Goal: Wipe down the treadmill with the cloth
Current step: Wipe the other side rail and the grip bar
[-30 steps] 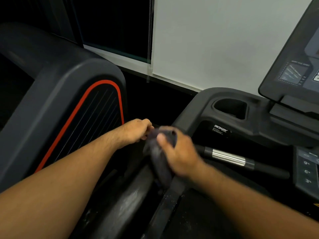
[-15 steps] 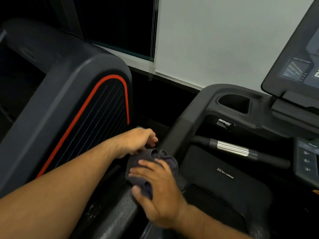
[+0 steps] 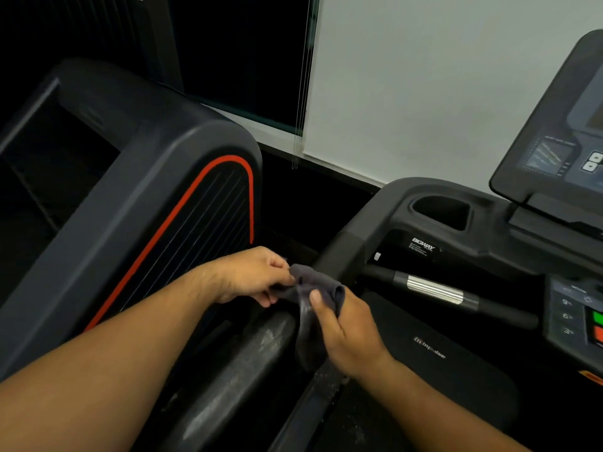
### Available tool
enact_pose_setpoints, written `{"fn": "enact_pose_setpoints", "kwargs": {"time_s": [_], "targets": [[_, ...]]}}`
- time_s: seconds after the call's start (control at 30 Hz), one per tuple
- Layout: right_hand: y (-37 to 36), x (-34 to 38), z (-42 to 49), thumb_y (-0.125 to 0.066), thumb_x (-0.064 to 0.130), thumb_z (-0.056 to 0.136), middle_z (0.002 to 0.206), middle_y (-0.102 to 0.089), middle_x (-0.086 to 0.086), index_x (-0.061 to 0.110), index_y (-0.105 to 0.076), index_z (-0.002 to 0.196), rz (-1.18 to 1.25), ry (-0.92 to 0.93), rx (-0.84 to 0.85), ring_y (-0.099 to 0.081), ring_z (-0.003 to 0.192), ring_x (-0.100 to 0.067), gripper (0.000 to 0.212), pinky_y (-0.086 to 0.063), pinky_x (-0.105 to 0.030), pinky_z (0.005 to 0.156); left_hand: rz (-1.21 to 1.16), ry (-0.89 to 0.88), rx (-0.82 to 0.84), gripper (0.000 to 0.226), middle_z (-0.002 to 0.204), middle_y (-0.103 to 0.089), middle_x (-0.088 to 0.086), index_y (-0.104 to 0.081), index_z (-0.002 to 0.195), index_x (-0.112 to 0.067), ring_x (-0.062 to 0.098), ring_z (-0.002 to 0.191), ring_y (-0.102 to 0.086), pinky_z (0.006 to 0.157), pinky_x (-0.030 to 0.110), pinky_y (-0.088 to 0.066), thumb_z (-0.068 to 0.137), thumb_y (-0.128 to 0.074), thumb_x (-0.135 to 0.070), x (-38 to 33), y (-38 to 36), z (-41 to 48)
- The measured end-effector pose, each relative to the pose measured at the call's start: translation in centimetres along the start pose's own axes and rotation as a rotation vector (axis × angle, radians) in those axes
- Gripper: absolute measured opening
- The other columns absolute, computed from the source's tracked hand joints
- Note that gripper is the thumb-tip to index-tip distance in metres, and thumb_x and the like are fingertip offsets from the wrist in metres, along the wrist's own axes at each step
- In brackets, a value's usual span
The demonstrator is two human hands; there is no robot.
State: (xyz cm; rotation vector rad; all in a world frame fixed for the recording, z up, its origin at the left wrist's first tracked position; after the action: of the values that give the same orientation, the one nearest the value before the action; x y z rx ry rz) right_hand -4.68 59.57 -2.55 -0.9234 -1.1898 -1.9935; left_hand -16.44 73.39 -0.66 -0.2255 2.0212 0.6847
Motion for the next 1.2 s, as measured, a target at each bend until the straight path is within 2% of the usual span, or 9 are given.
{"fn": "enact_pose_setpoints", "kwargs": {"time_s": [0.17, 0.37, 0.5, 0.63, 0.77, 0.87, 0.97, 1.1, 1.2], "targets": [[2.0, 2.2, 3.5, -0.051, 0.045, 0.093, 0.106, -0.069, 0.007, 0.028, -0.066, 0.110, 0.055, 0.090, -0.184, -0.063, 0.104, -0.008, 0.028, -0.050, -0.030, 0.090, 0.012, -0.104, -0.348, 0.027, 0.075, -0.069, 0.003, -0.069, 0.077, -0.018, 0.012, 0.063, -0.062, 0.059, 0.027, -0.052, 0.097, -0.055, -0.030, -1.9, 0.6, -0.7], [-1.4, -1.8, 3.4, -0.028, 0.068, 0.090, 0.152, -0.034, 0.010, 0.035, -0.042, 0.143, -0.670, 0.154, 0.508, -0.005, 0.148, -0.014, 0.064, 0.002, -0.053, 0.119, 0.161, 0.242, -0.265, 0.035, 0.100, -0.072, 0.012, -0.069, 0.104, -0.009, 0.021, 0.080, -0.065, 0.070, 0.033, -0.054, 0.099, -0.042, -0.031, 2.0, -0.4, -4.5], [-2.7, -1.1, 3.9, -0.027, 0.061, 0.095, 0.147, -0.043, 0.006, 0.026, -0.049, 0.137, -0.768, 0.119, 0.450, -0.014, 0.146, -0.018, 0.060, -0.006, -0.047, 0.118, 0.071, 0.382, -0.193, 0.041, 0.102, -0.070, 0.002, -0.069, 0.103, -0.018, 0.019, 0.093, -0.067, 0.089, 0.041, -0.055, 0.090, -0.048, -0.051, 4.5, -1.1, -8.1], [-4.8, 0.0, 1.1, -0.027, 0.059, 0.089, 0.132, -0.056, 0.004, 0.026, -0.060, 0.122, -0.630, 0.187, 0.304, -0.030, 0.137, -0.013, 0.057, -0.013, -0.033, 0.115, 0.273, 0.329, -0.073, 0.053, 0.076, -0.069, -0.004, -0.072, 0.091, -0.021, 0.012, 0.070, -0.065, 0.066, 0.029, -0.053, 0.068, -0.066, -0.068, 4.8, -2.5, -11.0], [-6.3, 1.5, -4.0, -0.047, 0.033, 0.090, 0.136, -0.057, 0.000, 0.016, -0.061, 0.127, -0.416, 0.432, 0.303, -0.032, 0.138, -0.017, 0.043, -0.011, -0.035, 0.117, 0.459, 0.262, -0.092, 0.045, 0.076, -0.070, -0.001, -0.071, 0.083, -0.025, 0.013, 0.069, -0.062, 0.069, 0.036, -0.052, 0.058, -0.069, -0.061, 4.3, -3.1, -12.1], [-5.4, 0.4, -4.2, -0.050, 0.032, 0.091, 0.142, -0.053, -0.001, 0.015, -0.056, 0.134, -0.475, 0.557, 0.389, -0.031, 0.140, -0.017, 0.047, -0.008, -0.035, 0.119, 0.315, 0.266, -0.050, 0.021, 0.072, -0.065, -0.002, -0.070, 0.078, -0.023, 0.011, 0.066, -0.059, 0.061, 0.029, -0.048, 0.076, -0.061, -0.041, 4.2, -3.0, -12.6], [-4.2, -0.1, -0.5, -0.047, 0.036, 0.095, 0.138, -0.055, 0.003, 0.020, -0.056, 0.133, -0.518, 0.348, 0.342, -0.037, 0.137, -0.018, 0.042, -0.013, -0.044, 0.119, -0.023, 0.352, -0.076, 0.028, 0.081, -0.073, 0.004, -0.072, 0.095, -0.011, 0.014, 0.068, -0.066, 0.060, 0.025, -0.052, 0.088, -0.047, -0.021, 4.9, -2.6, -12.6], [-5.5, 1.0, 1.0, -0.046, 0.035, 0.098, 0.124, -0.060, 0.004, 0.021, -0.059, 0.125, -0.577, 0.130, 0.213, -0.044, 0.127, -0.015, 0.034, -0.011, -0.039, 0.118, -0.176, 0.435, -0.127, 0.053, 0.109, -0.072, 0.017, -0.068, 0.113, -0.007, 0.026, 0.100, -0.069, 0.088, 0.043, -0.055, 0.098, -0.029, -0.039, 6.2, -1.5, -11.8], [-6.9, 2.2, -1.7, -0.045, 0.039, 0.093, 0.128, -0.060, 0.001, 0.020, -0.063, 0.120, -0.529, 0.129, 0.164, -0.038, 0.133, -0.018, 0.038, -0.017, -0.029, 0.115, -0.257, 0.446, -0.077, 0.066, 0.120, -0.067, 0.020, -0.055, 0.133, -0.005, 0.031, 0.103, -0.067, 0.081, 0.042, -0.054, 0.099, -0.021, -0.051, 6.7, -0.9, -11.4]]}}
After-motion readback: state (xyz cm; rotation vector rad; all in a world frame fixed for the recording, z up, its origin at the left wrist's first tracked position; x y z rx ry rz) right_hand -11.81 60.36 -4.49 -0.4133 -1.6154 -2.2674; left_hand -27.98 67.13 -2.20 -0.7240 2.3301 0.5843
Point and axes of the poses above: each hand's wrist, its own z-axis towards the middle knuckle, its own y-axis out of the back of the hand, x = y × z, the point moved 3 cm from there along z, towards the middle knuckle
